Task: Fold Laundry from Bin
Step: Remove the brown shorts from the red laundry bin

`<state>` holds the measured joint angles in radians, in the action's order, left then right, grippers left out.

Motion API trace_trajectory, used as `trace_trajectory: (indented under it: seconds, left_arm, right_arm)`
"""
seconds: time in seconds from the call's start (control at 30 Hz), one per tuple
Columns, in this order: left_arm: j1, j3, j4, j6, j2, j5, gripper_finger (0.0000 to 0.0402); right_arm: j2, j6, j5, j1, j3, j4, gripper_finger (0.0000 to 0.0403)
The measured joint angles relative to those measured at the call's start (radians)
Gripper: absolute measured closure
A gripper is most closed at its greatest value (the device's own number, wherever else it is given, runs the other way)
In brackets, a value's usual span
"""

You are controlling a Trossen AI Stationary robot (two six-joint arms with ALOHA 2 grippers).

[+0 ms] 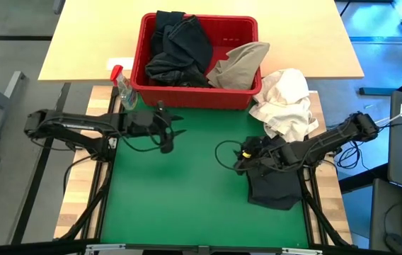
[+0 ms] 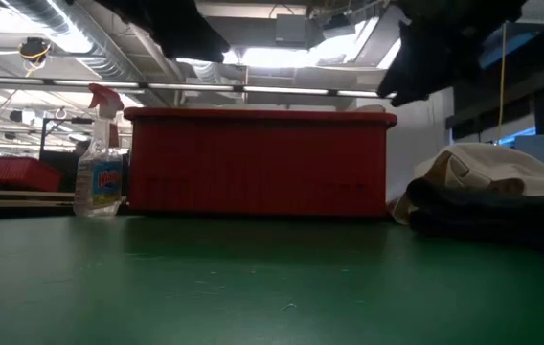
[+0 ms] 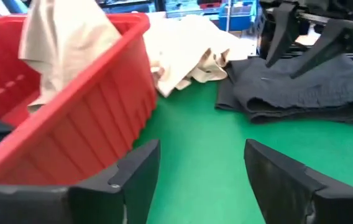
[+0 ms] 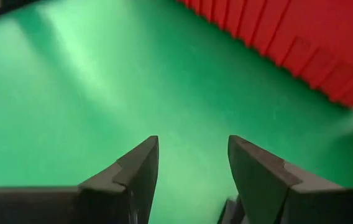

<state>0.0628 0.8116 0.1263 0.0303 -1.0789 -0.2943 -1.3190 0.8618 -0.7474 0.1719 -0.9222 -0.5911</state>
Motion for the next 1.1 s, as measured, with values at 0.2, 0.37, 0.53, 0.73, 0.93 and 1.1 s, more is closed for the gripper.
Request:
trace_trajectory:
  seconds: [0.2, 0.37, 0.53, 0.73, 0.93, 1.1]
  left_arm:
    - [0.000, 0.000, -0.004, 0.025, 0.059, -0.132, 0.0156]
    - [0.002, 0.000, -0.013, 0.126, 0.063, -0.191, 0.0162]
    - [0.055, 0.000, -0.071, 0.204, 0.063, -0.282, 0.0163]
    - [0.212, 0.012, -0.175, 0.248, 0.061, -0.262, 0.0163]
    - [0.411, 0.074, -0.162, 0.144, 0.021, -0.054, 0.0163]
    - [0.484, 0.076, -0.110, 0.087, -0.009, 0.056, 0.0163]
  right_arm:
    - [-0.047, -0.083, -0.020, -0.053, 0.000, 0.115, 0.0210]
    - [-0.119, -0.285, -0.020, -0.111, 0.000, 0.261, 0.0210]
    - [-0.182, -0.569, 0.047, -0.175, 0.000, 0.497, 0.0210]
    - [-0.270, -0.809, 0.250, -0.278, 0.000, 0.828, 0.0210]
    - [-0.332, -0.904, 0.377, -0.379, 0.000, 0.959, 0.0210]
    - [-0.335, -0.921, 0.367, -0.455, 0.000, 0.960, 0.0210]
